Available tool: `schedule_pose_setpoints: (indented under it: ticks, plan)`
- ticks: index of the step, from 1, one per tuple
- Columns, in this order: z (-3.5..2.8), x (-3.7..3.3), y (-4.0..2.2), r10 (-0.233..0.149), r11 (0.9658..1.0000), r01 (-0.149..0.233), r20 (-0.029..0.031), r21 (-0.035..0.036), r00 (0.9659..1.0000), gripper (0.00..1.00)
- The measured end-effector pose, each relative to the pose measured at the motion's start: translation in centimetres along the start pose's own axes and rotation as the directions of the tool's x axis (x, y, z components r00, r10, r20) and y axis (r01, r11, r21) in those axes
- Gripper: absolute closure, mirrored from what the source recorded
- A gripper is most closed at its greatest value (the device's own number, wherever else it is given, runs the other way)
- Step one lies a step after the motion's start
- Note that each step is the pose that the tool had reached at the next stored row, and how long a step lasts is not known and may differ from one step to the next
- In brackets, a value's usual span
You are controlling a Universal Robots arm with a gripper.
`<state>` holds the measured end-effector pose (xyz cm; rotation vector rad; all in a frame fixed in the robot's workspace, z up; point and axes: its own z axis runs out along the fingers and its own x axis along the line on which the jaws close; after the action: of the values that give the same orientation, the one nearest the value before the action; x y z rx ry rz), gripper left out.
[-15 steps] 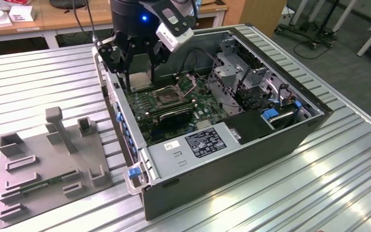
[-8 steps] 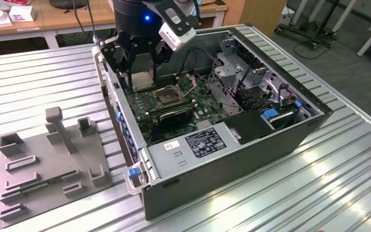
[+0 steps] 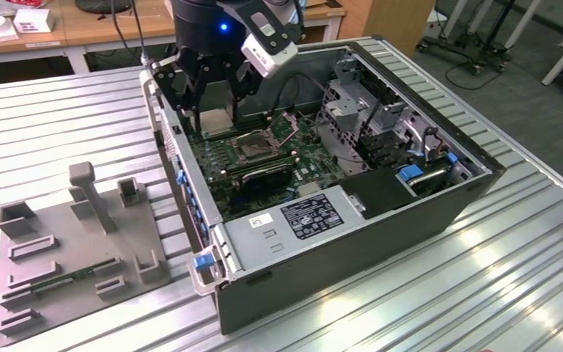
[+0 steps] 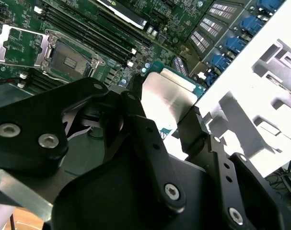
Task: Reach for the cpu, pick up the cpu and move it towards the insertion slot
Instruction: 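Pick up the cpu and move it towards the insertion slot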
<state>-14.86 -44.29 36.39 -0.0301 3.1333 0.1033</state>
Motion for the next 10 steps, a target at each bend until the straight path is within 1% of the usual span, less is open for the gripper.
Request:
schedule_pose_setpoints:
  ticks: [4, 10]
  plan:
    - [0.0, -0.25, 0.0, 0.0, 1.0, 0.0, -0.0001, 0.0, 1.0, 0.46]
    - [0.02, -0.91, -0.02, 0.0, 1.0, 0.0, 0.0, 0.0, 1.0, 0.46]
